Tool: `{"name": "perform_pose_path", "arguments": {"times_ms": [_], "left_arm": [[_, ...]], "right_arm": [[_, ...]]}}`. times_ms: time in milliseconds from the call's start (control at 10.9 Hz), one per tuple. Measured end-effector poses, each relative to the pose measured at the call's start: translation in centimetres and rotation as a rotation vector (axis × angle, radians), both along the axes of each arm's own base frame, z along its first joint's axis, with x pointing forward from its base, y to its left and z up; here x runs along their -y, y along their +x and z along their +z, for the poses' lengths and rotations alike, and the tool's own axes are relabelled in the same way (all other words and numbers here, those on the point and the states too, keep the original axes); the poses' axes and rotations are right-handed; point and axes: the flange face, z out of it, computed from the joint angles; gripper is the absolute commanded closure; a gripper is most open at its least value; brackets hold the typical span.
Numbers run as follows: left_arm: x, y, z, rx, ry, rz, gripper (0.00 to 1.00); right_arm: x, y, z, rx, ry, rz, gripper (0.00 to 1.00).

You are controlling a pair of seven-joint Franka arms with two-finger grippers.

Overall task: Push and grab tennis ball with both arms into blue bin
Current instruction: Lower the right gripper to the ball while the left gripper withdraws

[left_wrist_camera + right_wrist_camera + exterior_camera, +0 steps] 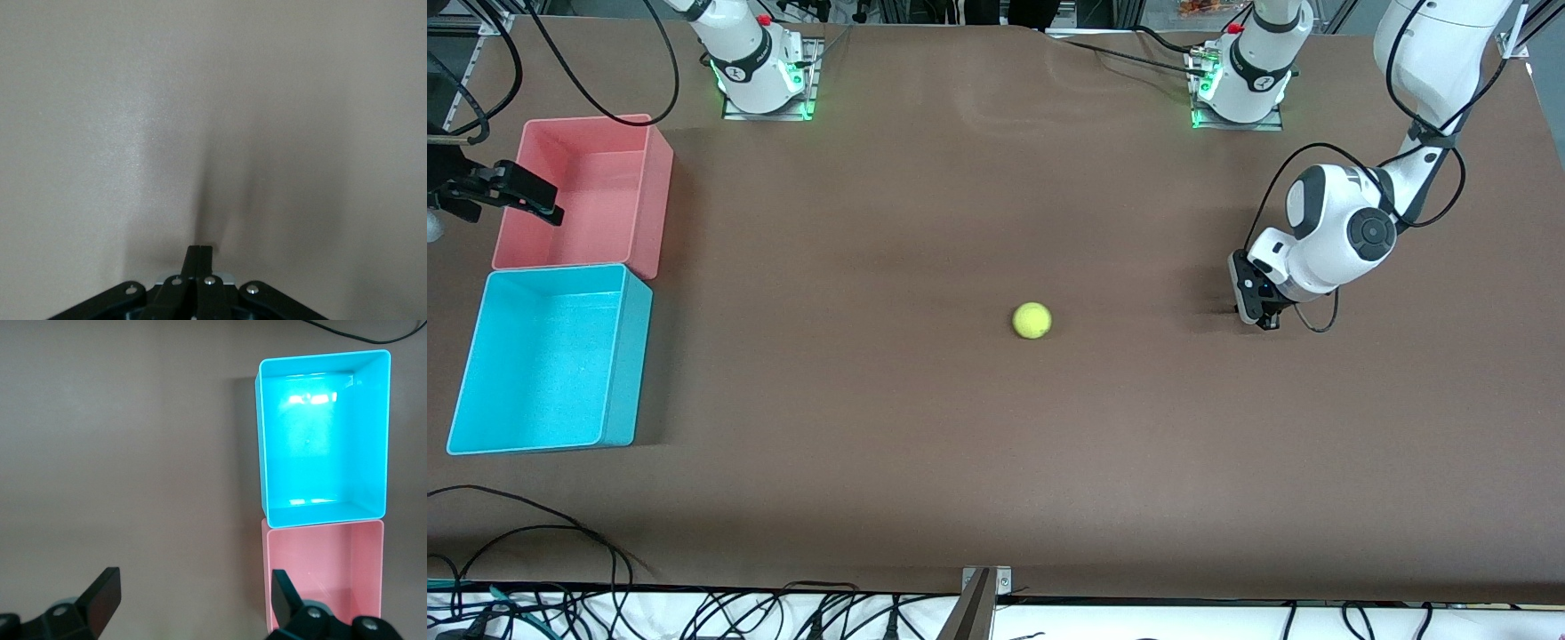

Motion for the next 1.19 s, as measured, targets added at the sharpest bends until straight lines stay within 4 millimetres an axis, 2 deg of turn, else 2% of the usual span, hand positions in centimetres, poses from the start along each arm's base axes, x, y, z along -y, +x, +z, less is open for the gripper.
{"name": "perform_pose_path", "arguments": {"times_ms": [458,550,641,825,1191], "left_arm": [[-0.2,0.0,0.1,0.002,0.0,0.004,1.0],[-0.2,0.0,0.1,0.002,0.0,0.004,0.1],[-0.2,0.1,0.1,0.002,0.0,0.005,0.0],[-0.4,0.2,0.4,0.008,0.001,0.009,0.0],[-0.7,0.3,0.6,0.012,0.002,0.015,0.0]], "right_arm": [[-0.2,0.0,0.0,-0.001,-0.019,0.007,0.0],[-0.2,-0.1,0.1,0.0,-0.019,0.008,0.0],[-0.4,-0.4,0.1,-0.018,-0.019,0.01,0.0],[-1.5,-1.1,-0.3,-0.076,-0.018,0.027,0.0],[-6.3,-2.1,-1.4,-0.165,-0.025,0.112,0.0]]}}
